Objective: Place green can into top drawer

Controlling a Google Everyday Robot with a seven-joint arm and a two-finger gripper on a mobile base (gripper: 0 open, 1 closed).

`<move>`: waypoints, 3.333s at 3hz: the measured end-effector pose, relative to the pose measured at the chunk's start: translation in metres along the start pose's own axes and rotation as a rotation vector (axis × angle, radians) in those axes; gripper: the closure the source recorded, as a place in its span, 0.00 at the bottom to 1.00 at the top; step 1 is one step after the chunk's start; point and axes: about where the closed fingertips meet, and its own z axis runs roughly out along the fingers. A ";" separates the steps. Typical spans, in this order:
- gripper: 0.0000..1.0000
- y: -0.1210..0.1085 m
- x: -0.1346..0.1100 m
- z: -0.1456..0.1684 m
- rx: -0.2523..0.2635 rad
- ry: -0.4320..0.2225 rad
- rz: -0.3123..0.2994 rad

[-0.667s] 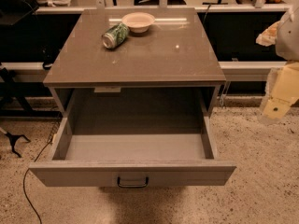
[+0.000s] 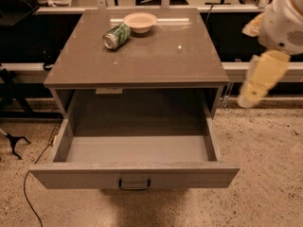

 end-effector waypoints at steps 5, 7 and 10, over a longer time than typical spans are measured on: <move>0.00 -0.161 -0.210 0.095 0.020 -0.442 -0.016; 0.00 -0.191 -0.274 0.163 0.097 -0.403 -0.002; 0.00 -0.207 -0.336 0.235 0.083 -0.262 -0.049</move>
Offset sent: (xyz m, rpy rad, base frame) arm 0.2509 0.1714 0.0288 0.4512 -0.1505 0.1360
